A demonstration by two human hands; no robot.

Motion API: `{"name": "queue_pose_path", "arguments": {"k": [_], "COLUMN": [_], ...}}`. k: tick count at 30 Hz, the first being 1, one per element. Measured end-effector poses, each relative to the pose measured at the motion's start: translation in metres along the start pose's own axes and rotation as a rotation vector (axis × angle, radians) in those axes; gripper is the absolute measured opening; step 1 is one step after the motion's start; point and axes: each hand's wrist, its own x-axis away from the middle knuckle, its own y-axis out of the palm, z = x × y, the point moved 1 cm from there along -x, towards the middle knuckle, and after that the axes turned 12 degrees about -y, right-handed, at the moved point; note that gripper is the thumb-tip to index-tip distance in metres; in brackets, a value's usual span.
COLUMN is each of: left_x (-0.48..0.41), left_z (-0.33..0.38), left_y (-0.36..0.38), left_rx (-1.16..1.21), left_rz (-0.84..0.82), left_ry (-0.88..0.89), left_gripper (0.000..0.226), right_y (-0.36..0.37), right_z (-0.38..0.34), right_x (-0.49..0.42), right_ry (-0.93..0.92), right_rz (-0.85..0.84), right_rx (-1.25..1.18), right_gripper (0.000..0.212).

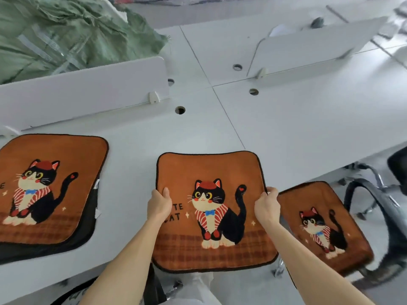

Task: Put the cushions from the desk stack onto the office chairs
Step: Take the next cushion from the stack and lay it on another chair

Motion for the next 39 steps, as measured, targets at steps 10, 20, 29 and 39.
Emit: {"name": "queue_pose_path", "arguments": {"k": [10,20,29,39], "left_x": [0.16,0.368,0.531,0.603], "left_z": [0.054,0.096,0.18,0.259], "left_y": [0.085,0.173,0.274,0.419], "left_rx": [-0.028,-0.018,-0.032,-0.101], "left_rz": [-0.049,-0.108,-0.229,-0.363], "left_ry": [0.448,0.827,1.184,1.216], "left_gripper": [0.063,0.055,0.061,0.053], "right_y": [-0.178,-0.4,-0.539,-0.65], "right_z": [0.105,0.202,0.275,0.345], "right_x": [0.077,0.175,0.205,0.145], "right_ry": [0.043,-0.082,-0.05,0.054], "right_rz": [0.187,0.549,0.876,0.959], "right_rx": [-0.007,-0.19,-0.266,-0.164], "right_gripper": [0.08,0.071,0.062,0.056]}}
